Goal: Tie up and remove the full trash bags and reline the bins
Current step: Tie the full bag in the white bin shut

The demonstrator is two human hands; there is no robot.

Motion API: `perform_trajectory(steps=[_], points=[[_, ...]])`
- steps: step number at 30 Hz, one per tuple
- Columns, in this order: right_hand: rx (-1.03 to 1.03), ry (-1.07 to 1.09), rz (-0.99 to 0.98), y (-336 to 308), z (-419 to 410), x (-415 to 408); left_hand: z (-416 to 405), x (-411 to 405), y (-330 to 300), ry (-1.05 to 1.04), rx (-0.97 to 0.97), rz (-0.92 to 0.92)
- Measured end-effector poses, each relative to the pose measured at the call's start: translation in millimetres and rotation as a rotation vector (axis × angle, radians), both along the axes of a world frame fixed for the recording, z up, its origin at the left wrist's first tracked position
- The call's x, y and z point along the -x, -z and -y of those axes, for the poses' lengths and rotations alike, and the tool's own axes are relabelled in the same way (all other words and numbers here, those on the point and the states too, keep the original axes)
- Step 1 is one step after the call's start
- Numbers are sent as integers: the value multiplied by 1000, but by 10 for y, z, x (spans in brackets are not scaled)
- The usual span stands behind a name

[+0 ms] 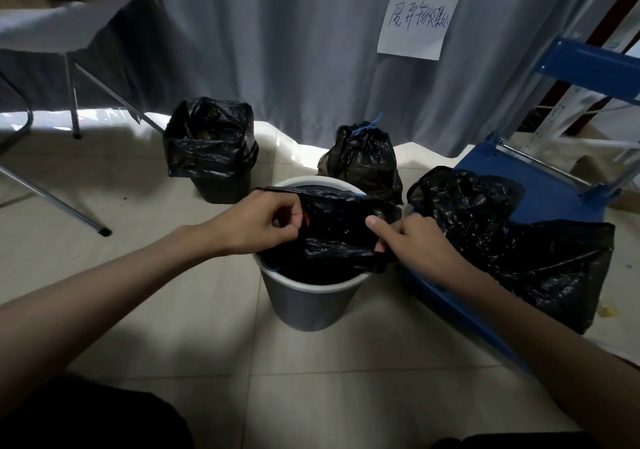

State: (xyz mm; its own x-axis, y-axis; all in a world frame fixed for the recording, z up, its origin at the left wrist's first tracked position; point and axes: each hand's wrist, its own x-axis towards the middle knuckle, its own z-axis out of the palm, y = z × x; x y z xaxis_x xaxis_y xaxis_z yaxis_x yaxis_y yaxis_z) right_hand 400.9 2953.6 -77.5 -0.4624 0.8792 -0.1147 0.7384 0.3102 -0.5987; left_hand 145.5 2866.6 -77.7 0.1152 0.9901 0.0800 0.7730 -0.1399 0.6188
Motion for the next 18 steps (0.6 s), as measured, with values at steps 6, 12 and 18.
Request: perform_trajectory(steps=[6, 12, 18], points=[[531, 178, -581, -85, 32, 70, 89, -251, 222, 51, -49, -519], [621, 323, -781, -147, 41, 44, 17, -228, 298, -14, -215, -530], [620, 460, -548, -24, -58, -83, -58, 96, 30, -168, -255, -229]])
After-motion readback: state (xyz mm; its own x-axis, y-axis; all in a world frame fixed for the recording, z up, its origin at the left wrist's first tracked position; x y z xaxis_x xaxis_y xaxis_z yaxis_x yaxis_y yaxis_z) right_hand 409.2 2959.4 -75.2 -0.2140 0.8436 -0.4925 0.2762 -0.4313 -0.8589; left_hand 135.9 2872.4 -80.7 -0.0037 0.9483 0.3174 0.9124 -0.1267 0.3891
